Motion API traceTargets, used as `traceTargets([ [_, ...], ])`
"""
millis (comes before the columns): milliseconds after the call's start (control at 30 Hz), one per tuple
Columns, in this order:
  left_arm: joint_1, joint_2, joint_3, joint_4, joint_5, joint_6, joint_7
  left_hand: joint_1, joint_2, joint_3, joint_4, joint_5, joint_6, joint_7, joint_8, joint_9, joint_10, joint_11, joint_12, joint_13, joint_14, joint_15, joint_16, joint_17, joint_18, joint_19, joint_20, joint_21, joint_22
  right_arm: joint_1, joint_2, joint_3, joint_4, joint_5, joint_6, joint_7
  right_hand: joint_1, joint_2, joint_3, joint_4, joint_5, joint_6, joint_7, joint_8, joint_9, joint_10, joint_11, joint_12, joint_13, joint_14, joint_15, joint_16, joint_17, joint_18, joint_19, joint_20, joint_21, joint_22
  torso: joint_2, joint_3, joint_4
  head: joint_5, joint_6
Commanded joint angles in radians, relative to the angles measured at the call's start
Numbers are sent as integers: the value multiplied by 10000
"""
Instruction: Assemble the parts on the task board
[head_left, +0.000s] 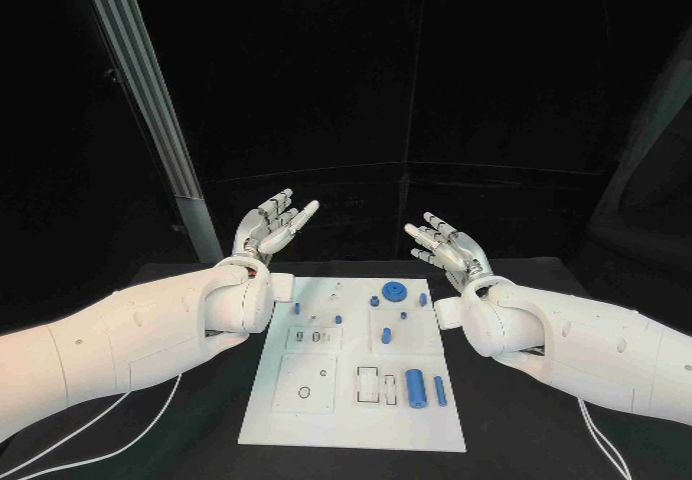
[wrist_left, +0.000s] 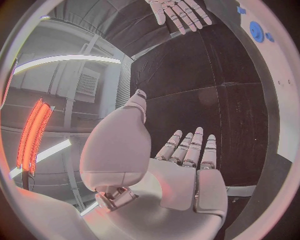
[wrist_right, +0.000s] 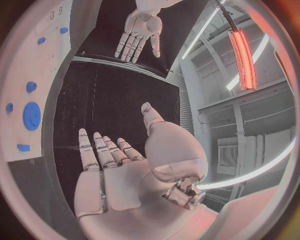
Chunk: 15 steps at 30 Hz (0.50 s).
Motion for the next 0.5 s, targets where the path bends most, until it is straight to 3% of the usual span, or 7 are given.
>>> traceTargets([
  [33, 38, 31, -12, -65, 317, 809, 582, 268, -22, 5, 76, 60, 108, 540, 67, 20, 102, 25, 65, 13, 101, 28, 65, 15, 166, 7, 103, 57, 16, 60, 104, 2, -290, -1105, 1993, -439, 1093, 103, 128, -622, 47, 999, 1558, 152, 110, 1214, 242, 182, 109, 1335, 220, 147, 100, 223, 754, 61, 163, 97, -1, -2, 1, 2, 0],
  [133, 38, 31, -12, -65, 317, 809, 582, 267, -12, 8, 75, 57, 133, 560, 73, 23, 130, 45, 71, 17, 114, 43, 70, 18, 166, 11, 108, 61, 19, 85, 171, 1, -487, -1316, 2411, -534, 1471, 119, 212, -918, 94, 2128, 1582, 339, 227, 2658, 312, 391, 221, 3080, 253, 390, 223, 599, 2202, 47, 511, 277, -1, -2, 1, 2, 0],
  [233, 38, 31, -12, -65, 317, 809, 582, 267, 17, 22, 74, 53, 166, 586, 80, 28, 170, 70, 78, 22, 162, 62, 82, 27, 166, 33, 120, 70, 25, 98, 205, 0, -586, -1424, 2623, -582, 1910, 97, 345, -1286, 136, 4042, 1507, 724, 420, 5366, 176, 906, 419, 5415, 68, 789, 357, 906, 3552, 46, 934, 438, -1, -2, 1, 2, 0],
  [300, 38, 31, -12, -65, 317, 809, 582, 292, 122, 96, 66, 34, 316, 665, 104, 45, 349, 148, 102, 40, 427, 119, 135, 67, 167, 167, 164, 117, 56, 99, 210, 0, -601, -1439, 2654, -589, 2047, 87, 389, -1431, 124, 4775, 1425, 828, 451, 6270, 68, 1040, 424, 5914, -60, 837, 338, 1050, 3875, 48, 1075, 456, -1, -2, 1, 2, 0],
  [333, 34, -358, -13, 37, 337, 1093, 614, 306, 215, 157, 63, 16, 469, 718, 130, 62, 526, 203, 130, 58, 628, 154, 176, 96, 164, 243, 185, 145, 72, 145, 68, 5, -1138, -2979, 1675, -71, 2104, 77, 406, -1502, 109, 5076, 1386, 852, 452, 6455, 22, 1044, 404, 6103, -114, 836, 329, 1106, 4006, 47, 1125, 454, 35, -13, -16, 20, -173],
  [400, 42, -451, -13, 127, 337, 1074, 717, 394, 710, 451, 25, -39, 1474, 924, 322, 166, 1701, 440, 334, 166, 1833, 282, 454, 257, 130, 874, 254, 369, 197, 214, 43, 6, -1217, -3361, 1606, -57, 2212, 71, 444, -1651, 88, 5624, 1303, 850, 434, 6821, -76, 1010, 384, 6547, -232, 827, 324, 1191, 4300, 28, 1230, 441, 83, -13, 9, 13, -172],
  [500, 49, -530, -13, 206, 337, 1046, 799, 526, 916, 574, -13, -63, 2319, 972, 463, 232, 2681, 530, 462, 222, 3251, 350, 801, 425, 99, 1779, 269, 710, 365, 291, 34, 6, -1280, -3650, 1572, -53, 2245, 73, 462, -1732, 81, 5950, 1255, 817, 423, 7032, -131, 957, 380, 6805, -292, 789, 322, 1216, 4482, -1, 1287, 422, 135, -17, 19, 2, -170],
])
